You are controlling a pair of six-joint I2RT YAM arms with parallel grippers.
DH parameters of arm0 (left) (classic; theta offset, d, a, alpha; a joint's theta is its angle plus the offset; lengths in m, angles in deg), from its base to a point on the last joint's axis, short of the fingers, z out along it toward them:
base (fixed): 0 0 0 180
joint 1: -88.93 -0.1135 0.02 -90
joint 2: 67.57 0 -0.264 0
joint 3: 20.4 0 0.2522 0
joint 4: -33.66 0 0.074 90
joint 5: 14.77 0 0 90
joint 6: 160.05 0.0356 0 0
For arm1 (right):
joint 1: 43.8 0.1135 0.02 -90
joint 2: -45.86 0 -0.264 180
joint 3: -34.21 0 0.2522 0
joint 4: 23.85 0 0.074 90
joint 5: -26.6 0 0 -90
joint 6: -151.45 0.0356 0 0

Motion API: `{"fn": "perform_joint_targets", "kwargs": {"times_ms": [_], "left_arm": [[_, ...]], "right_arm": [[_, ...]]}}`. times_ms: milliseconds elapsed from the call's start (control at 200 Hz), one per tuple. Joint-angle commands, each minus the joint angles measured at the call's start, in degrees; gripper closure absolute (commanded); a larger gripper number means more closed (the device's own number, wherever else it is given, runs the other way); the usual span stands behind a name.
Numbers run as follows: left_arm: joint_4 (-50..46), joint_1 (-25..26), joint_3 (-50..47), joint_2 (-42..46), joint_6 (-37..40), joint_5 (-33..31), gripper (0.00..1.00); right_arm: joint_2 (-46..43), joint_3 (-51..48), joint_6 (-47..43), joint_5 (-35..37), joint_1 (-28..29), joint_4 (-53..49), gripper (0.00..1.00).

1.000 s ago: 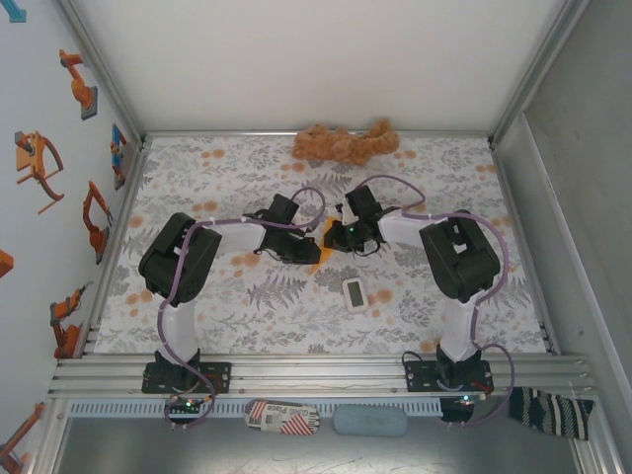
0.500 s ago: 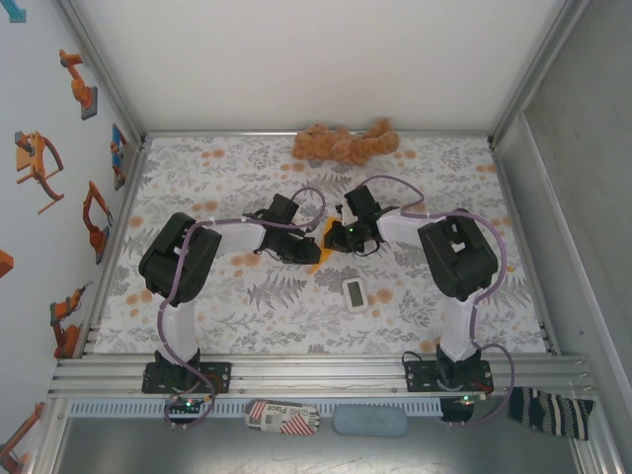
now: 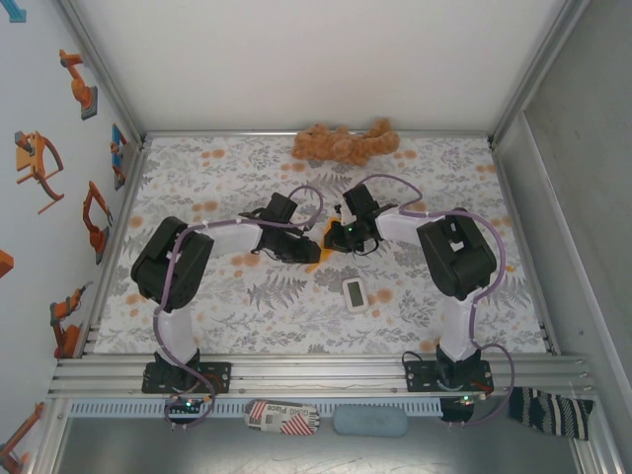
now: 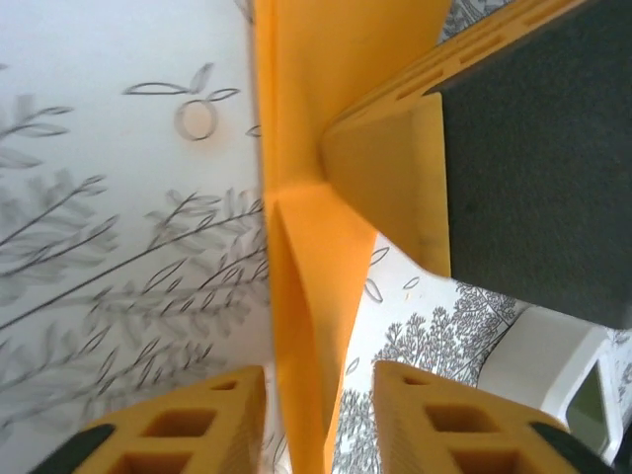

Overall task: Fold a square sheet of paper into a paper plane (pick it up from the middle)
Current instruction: Fold the wing for the fifth time at the center of the table.

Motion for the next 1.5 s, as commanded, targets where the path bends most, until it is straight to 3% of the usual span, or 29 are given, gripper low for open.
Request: {"fn": "perform_joint_targets", "kwargs": {"times_ms": [0, 145, 401, 586, 1497], "left_arm": [[-4.1, 0.0, -1.0, 6.8, -0.7, -4.8, 0.59], [-3.5, 0.0, -1.2, 10.4, -1.6, -4.8, 0.57], [1.2, 2.6, 0.8, 5.4, -5.2, -0.6, 0.78], [1.2, 3.8, 3.1, 1.5, -5.9, -1.2, 0.85], [-1.9, 3.4, 4.6, -4.2, -7.4, -2.1, 0.92]], "right_arm": [[2.2, 0.4, -0.9, 2.7, 0.1, -3.4, 0.88], [2.4, 0.5, -0.9, 2.7, 0.1, -3.4, 0.88], [2.5, 0.6, -0.7, 2.7, 0.1, -3.2, 0.89], [2.4, 0.6, -0.8, 2.2, 0.1, -3.1, 0.89], [2.0, 0.1, -0.8, 0.9, 0.1, -1.7, 0.86]]}}
